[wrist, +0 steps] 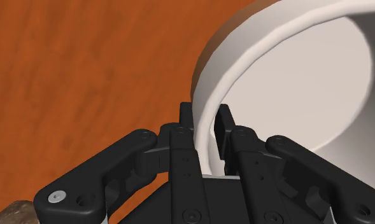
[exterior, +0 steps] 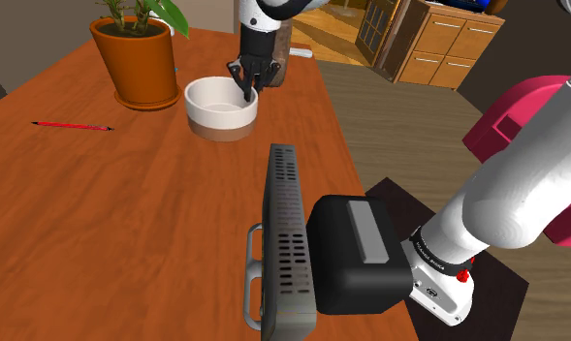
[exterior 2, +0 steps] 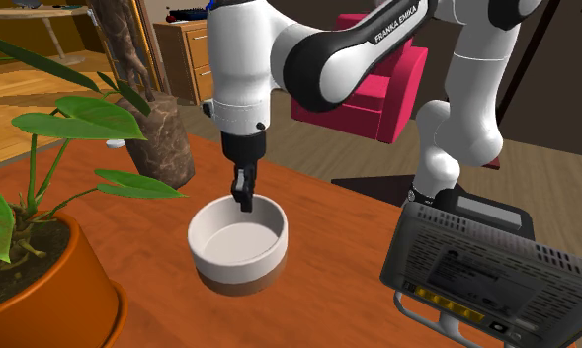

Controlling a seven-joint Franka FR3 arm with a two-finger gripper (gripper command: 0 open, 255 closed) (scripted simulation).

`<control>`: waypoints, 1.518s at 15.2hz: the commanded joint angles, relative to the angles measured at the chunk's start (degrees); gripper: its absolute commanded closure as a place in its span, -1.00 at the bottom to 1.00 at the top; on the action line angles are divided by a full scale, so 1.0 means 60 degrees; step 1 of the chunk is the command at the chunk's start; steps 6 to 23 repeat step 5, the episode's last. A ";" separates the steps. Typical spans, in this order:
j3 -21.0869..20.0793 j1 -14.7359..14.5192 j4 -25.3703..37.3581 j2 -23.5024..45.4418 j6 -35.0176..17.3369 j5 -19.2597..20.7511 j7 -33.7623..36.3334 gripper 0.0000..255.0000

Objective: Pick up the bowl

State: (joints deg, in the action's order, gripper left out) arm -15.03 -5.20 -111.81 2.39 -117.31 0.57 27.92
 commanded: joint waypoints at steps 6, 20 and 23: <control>0.0004 0.0008 0.0424 -0.0112 0.0528 -0.0035 -0.0029 1.00; 0.0004 0.0008 0.0424 -0.0112 0.0528 -0.0035 -0.0029 1.00; 0.0004 0.0008 0.0424 -0.0112 0.0528 -0.0035 -0.0029 1.00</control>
